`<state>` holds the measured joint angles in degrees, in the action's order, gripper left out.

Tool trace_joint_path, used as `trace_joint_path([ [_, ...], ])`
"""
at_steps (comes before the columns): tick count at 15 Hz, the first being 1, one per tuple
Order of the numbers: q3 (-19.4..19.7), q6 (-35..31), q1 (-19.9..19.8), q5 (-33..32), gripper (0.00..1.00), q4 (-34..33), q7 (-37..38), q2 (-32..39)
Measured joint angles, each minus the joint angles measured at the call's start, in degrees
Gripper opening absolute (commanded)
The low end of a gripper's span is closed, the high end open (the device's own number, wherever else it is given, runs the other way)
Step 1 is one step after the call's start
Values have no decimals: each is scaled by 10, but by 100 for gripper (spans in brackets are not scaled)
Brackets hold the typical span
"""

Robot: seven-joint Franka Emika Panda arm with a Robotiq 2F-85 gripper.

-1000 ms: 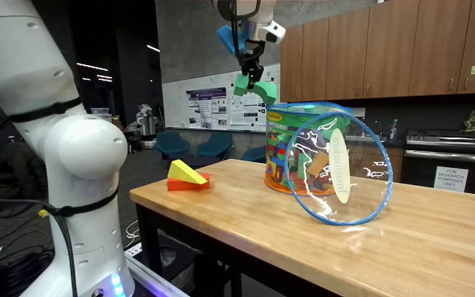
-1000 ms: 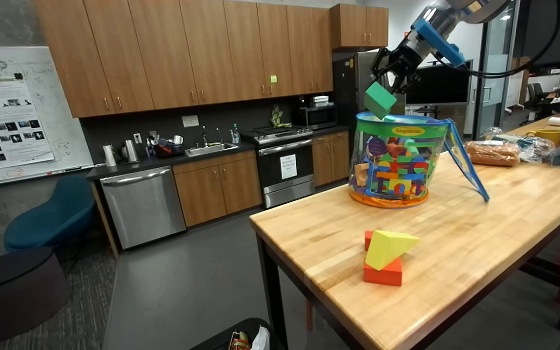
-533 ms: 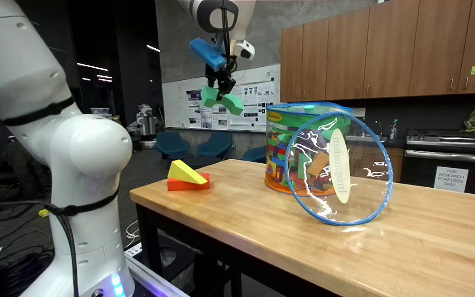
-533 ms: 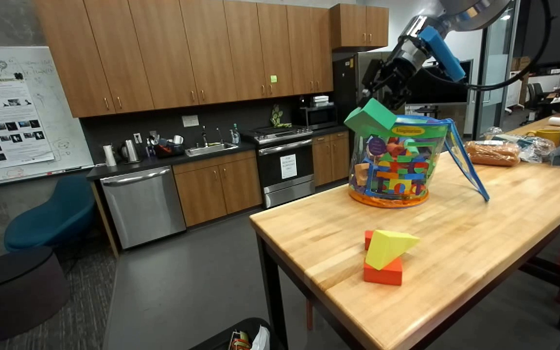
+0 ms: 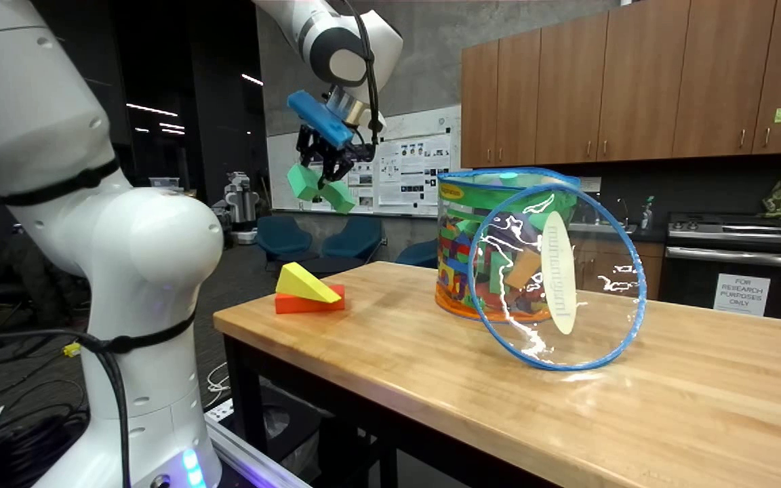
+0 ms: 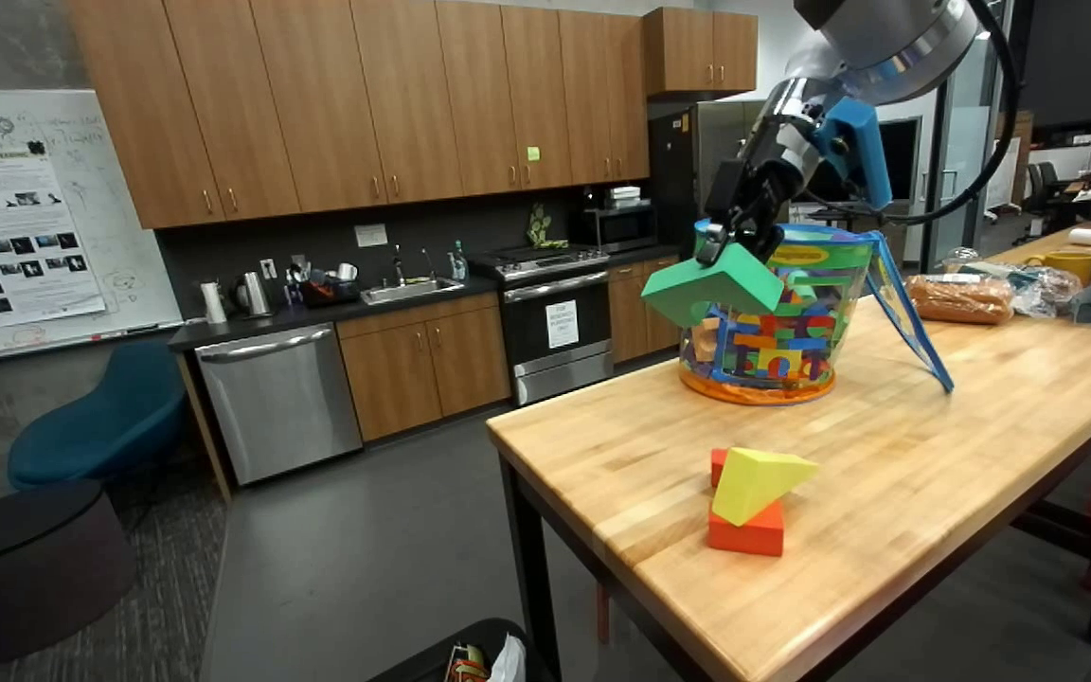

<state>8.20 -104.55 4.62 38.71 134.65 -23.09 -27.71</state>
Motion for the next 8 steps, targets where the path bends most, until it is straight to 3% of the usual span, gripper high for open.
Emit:
trace_joint_path([
  [8, -17, 18, 8, 50, 32, 21, -79, 49],
])
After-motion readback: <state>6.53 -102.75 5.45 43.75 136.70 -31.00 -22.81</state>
